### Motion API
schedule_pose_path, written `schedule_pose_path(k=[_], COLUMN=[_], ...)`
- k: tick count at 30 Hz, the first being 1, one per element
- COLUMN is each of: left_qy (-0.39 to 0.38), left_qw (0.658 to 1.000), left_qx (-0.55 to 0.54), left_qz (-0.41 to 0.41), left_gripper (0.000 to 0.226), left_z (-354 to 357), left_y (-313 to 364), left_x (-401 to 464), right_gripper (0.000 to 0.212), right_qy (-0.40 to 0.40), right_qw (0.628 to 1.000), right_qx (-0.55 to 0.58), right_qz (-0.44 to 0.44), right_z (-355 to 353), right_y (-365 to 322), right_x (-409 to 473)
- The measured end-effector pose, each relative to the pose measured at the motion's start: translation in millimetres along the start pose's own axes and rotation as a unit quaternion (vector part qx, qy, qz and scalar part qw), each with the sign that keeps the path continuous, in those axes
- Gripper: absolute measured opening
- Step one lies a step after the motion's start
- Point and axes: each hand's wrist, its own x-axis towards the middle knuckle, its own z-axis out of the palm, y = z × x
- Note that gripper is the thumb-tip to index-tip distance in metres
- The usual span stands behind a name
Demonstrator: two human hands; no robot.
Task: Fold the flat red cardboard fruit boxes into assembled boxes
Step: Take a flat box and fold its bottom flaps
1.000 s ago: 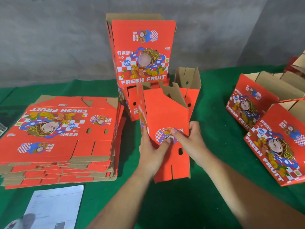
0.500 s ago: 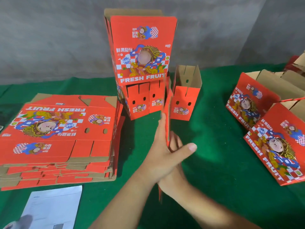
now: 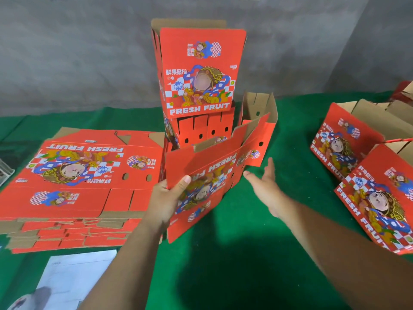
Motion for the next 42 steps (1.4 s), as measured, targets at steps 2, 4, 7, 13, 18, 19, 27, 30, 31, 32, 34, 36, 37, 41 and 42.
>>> schedule_pose_path(k=[2, 4, 7, 13, 18, 19, 27, 30, 31, 32, 34, 36, 37, 41, 42], left_qy=[0.021, 0.053, 0.085, 0.072, 0.105, 0.09, 0.106, 0.079, 0.079, 0.073, 0.05, 0.038, 0.034, -0.028, -0.037], left_qw=[0.999, 0.997, 0.991, 0.993, 0.992, 0.994, 0.961, 0.955, 0.949, 0.942, 0.935, 0.933, 0.935, 0.945, 0.946], left_qx=[-0.032, -0.057, -0.091, -0.086, -0.072, -0.052, 0.207, 0.237, 0.262, 0.288, 0.327, 0.346, 0.341, 0.305, 0.301], left_qz=[-0.009, -0.031, -0.053, -0.031, -0.003, 0.026, 0.152, 0.158, 0.158, 0.155, 0.126, 0.093, 0.089, 0.113, 0.117], left_gripper=[0.029, 0.064, 0.085, 0.041, 0.046, 0.042, 0.023, 0.008, 0.004, 0.008, 0.012, 0.021, 0.027, 0.039, 0.04], left_z=[-7, -12, -24, -31, -26, -20, -15, -22, -26, -29, -33, -33, -33, -33, -32], left_y=[4, 8, 4, -6, -12, -13, -7, -16, -18, -20, -18, -14, -12, -11, -12], left_x=[4, 9, 14, 17, 16, 15, 20, 16, 15, 14, 10, 7, 7, 8, 7], right_gripper=[0.105, 0.105, 0.102, 0.042, 0.06, 0.067, 0.099, 0.085, 0.072, 0.061, 0.045, 0.044, 0.052, 0.078, 0.073], right_qy=[-0.022, -0.022, 0.023, 0.047, 0.054, 0.015, 0.013, 0.023, 0.03, 0.039, 0.067, 0.119, 0.148, 0.156, 0.135], right_qw=[0.998, 0.997, 0.991, 0.972, 0.97, 0.968, 0.964, 0.98, 0.98, 0.978, 0.978, 0.982, 0.977, 0.953, 0.961], right_qx=[0.031, 0.056, 0.127, 0.226, 0.237, 0.251, 0.265, 0.198, 0.196, 0.203, 0.193, 0.088, 0.014, -0.109, -0.09], right_qz=[0.046, 0.05, 0.036, 0.04, 0.019, 0.019, 0.017, 0.017, 0.007, -0.007, -0.048, -0.12, -0.155, -0.237, -0.224], right_z=[-6, -9, -15, -33, -29, -25, -17, -23, -25, -27, -28, -27, -27, -35, -37], right_y=[5, 10, 5, -11, -12, -13, -19, 3, 8, 10, 10, 12, 15, 21, 20], right_x=[5, 10, 20, 24, 14, 10, 1, -2, -2, -1, -2, -5, -8, -19, -18])
